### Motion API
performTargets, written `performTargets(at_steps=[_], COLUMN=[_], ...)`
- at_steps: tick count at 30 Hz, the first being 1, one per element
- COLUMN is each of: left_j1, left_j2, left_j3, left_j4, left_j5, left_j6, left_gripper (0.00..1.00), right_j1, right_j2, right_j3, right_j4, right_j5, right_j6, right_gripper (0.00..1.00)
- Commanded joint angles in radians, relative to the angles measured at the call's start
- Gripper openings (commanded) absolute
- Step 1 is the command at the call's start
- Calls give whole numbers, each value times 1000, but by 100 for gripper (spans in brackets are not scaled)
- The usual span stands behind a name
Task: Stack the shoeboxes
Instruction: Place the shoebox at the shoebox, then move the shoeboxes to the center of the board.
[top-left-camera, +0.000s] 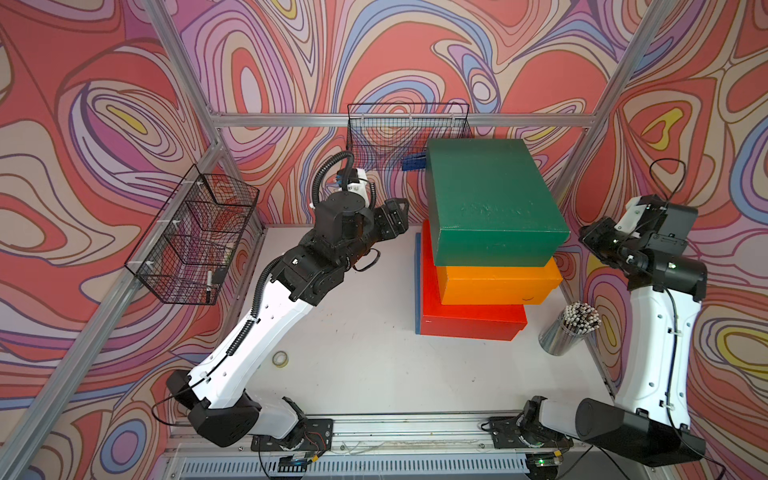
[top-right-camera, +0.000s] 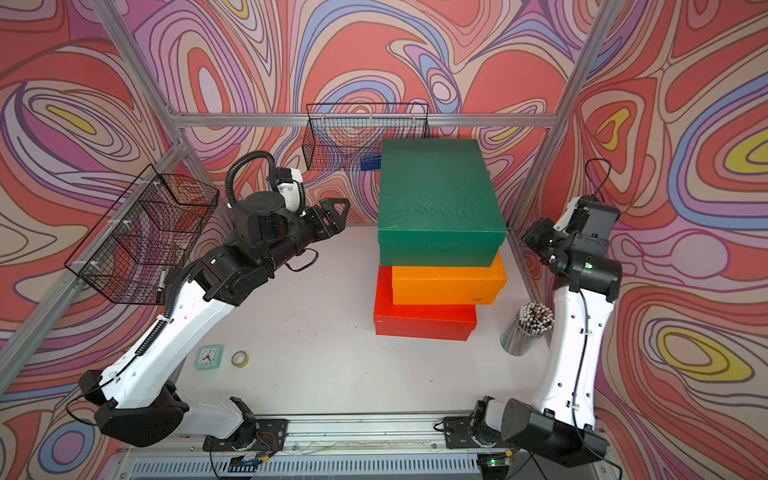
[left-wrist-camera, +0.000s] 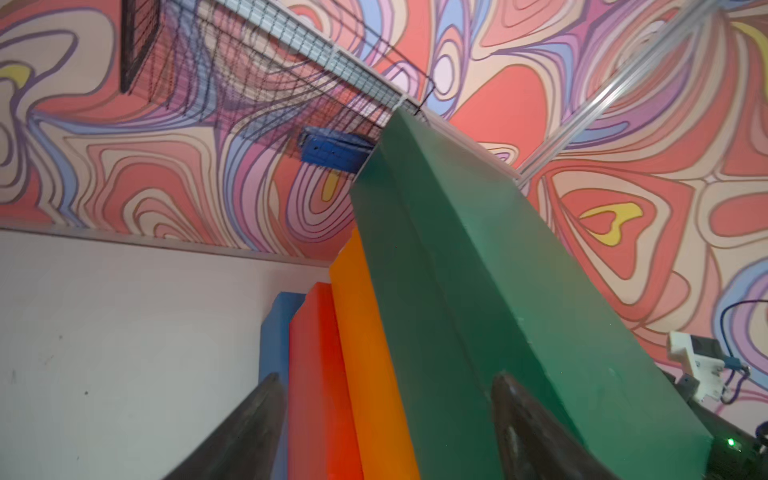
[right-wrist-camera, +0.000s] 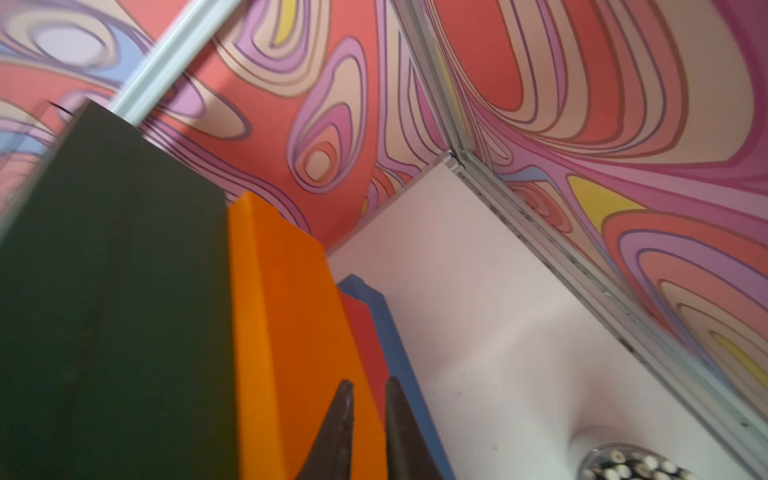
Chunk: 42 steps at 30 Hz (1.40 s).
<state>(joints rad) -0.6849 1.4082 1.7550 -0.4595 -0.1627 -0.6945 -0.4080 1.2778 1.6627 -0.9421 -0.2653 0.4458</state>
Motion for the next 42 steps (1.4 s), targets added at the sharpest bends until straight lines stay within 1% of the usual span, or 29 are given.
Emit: performTargets(at_steps=[1, 2, 4, 5, 8, 10, 12, 15, 17, 24, 27, 33, 36, 42], left_j1=[55, 70, 88, 96, 126, 154, 185, 230, 246, 257, 257, 260, 260, 259], left_j2=[-31, -35, -35, -30, 0, 26, 56, 99, 127, 239, 293, 397, 444, 528], left_j3=[-75, -102, -140, -153, -183, -204, -233, -264, -274, -270, -266, -236, -215, -200], left_j4=[15, 20, 22, 19, 18, 28, 54, 95, 118, 173, 188, 233, 235, 278], left_j5=[28, 31, 28, 27, 47, 80, 135, 208, 234, 284, 304, 329, 340, 368], left_j6=[-61, -69, -76, -77, -89, -109, -138, -174, -183, -196, -209, -231, -239, -271], left_gripper=[50, 37, 23, 18, 9, 8, 7, 6, 5, 5, 5, 4, 4, 3], right_j1=[-6, -6, -6, -6, -5, -6, -6, -6, -6, -3, 20, 116, 131, 163], right_j2=[-13, -12, -6, 1, 22, 37, 63, 118, 134, 166, 182, 267, 302, 366], right_j3=[-75, -102, -150, -171, -230, -265, -282, -288, -310, -431, -473, -492, -511, -507], right_j4=[78, 92, 124, 136, 183, 224, 256, 268, 293, 421, 454, 477, 524, 553], right_j5=[-31, -33, -48, -55, -80, -109, -130, -141, -144, -198, -187, -116, -118, -119], right_j6=[19, 23, 26, 28, 28, 27, 29, 24, 30, 74, 79, 73, 100, 107], right_gripper=[0, 0, 0, 0, 0, 0, 0, 0, 0, 0, 0, 0, 0, 0])
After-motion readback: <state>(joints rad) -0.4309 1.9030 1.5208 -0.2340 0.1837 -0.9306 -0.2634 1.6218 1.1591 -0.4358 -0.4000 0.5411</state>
